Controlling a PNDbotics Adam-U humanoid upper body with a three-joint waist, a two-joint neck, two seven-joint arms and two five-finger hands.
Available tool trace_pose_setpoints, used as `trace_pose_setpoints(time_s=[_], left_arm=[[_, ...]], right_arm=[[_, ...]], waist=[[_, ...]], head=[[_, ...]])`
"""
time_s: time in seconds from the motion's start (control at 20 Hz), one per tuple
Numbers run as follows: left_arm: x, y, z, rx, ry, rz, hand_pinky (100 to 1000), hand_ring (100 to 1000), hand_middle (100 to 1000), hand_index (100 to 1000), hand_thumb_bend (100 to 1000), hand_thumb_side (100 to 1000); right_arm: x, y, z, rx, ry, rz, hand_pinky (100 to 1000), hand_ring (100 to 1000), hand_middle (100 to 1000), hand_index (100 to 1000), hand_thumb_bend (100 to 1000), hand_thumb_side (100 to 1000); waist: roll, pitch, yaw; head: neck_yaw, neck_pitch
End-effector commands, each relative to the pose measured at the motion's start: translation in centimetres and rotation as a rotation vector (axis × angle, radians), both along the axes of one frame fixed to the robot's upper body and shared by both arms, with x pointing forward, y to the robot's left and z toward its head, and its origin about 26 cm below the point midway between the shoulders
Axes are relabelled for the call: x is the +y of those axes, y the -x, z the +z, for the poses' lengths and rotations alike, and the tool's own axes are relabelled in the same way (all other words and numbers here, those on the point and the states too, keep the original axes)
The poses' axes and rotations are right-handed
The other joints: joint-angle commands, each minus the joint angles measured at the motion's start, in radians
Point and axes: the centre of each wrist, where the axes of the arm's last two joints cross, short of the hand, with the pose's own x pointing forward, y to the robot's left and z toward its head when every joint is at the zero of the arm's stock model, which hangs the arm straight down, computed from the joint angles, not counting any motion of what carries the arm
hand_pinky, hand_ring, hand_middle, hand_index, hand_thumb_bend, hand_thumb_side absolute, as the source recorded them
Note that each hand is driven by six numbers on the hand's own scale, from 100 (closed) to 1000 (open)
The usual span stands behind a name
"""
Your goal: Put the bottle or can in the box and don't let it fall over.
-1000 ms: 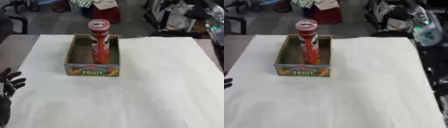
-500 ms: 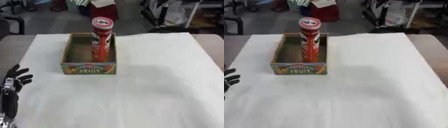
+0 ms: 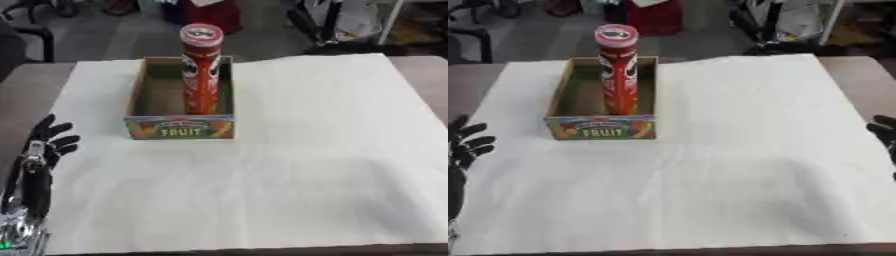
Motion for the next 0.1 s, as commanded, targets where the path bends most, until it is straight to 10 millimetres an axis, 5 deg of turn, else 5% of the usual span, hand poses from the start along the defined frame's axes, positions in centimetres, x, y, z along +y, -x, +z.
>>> trace_pose_setpoints(time_s=[0.05, 0.1], left_arm=[[0.27, -0.08, 0.62, -0.022, -0.016, -0.001, 785, 736, 773, 975, 250, 1000], [0.21, -0.09, 0.59, -0.021, -0.014, -0.002, 785, 737, 773, 975, 250, 1000]], right_arm=[[-0.02, 0.1, 0.85, -0.014, 0.022, -0.014, 956, 804, 768, 999, 100, 709], [-0.01, 0.19, 0.62, -0.006, 0.023, -0.022, 956, 803, 767, 999, 100, 709]], waist=[[-0.001, -0.015, -0.002], [-0.001, -0.016, -0.001]], head=[[0.008, 0.01], [0.01, 0.013]])
